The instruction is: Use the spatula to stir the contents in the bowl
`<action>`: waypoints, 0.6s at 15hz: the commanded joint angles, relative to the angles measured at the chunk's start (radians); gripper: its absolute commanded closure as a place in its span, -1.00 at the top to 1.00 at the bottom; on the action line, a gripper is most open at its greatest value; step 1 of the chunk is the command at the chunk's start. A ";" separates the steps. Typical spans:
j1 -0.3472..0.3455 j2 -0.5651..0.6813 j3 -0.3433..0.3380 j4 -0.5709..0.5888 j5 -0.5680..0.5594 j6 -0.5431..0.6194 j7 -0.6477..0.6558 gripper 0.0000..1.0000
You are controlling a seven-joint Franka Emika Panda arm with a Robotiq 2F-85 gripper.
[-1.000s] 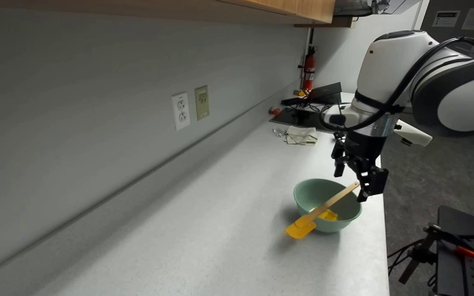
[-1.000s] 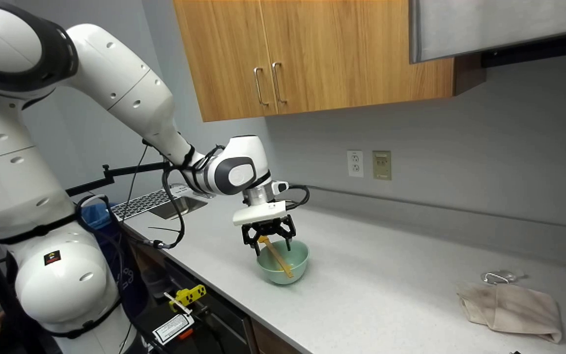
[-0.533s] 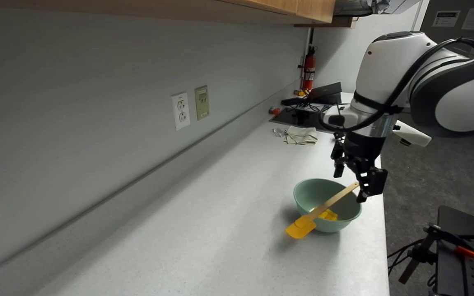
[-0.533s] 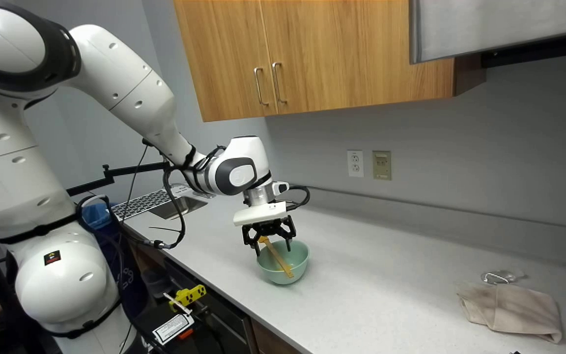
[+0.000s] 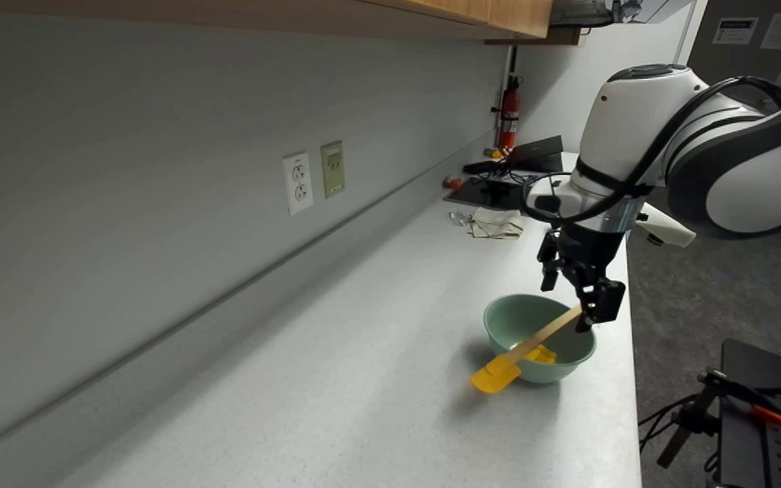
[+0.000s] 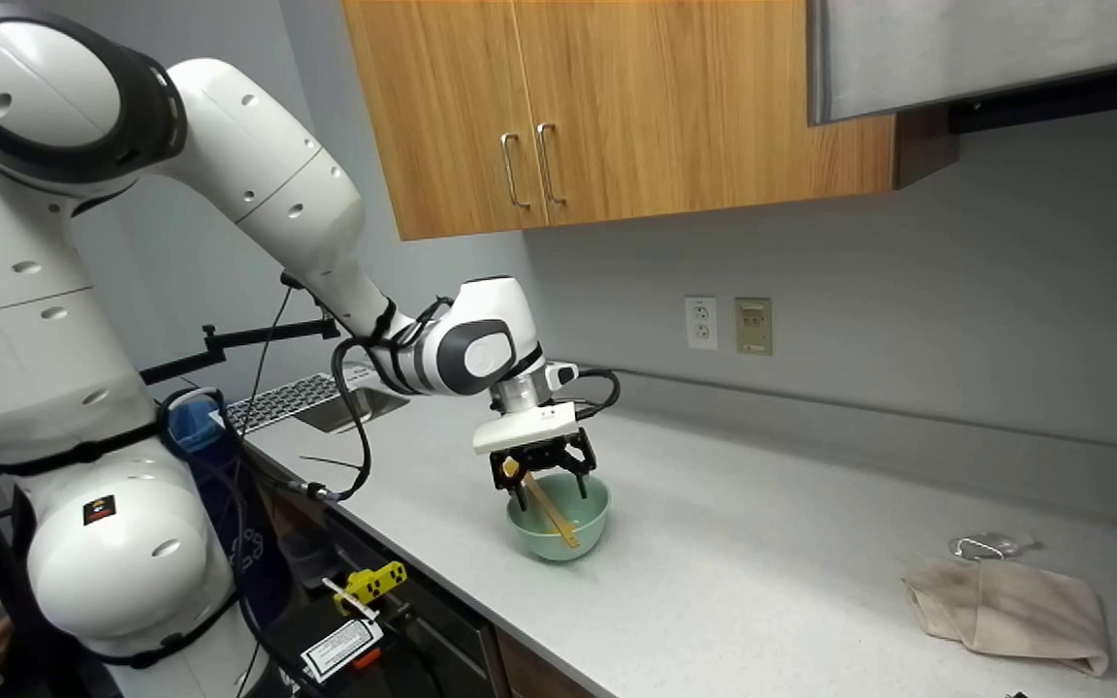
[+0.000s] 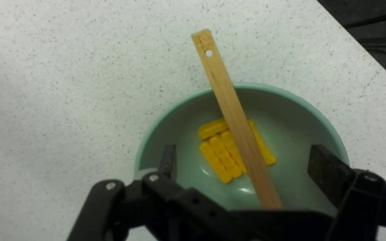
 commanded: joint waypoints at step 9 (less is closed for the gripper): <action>-0.025 0.076 0.018 0.022 0.034 0.057 -0.011 0.93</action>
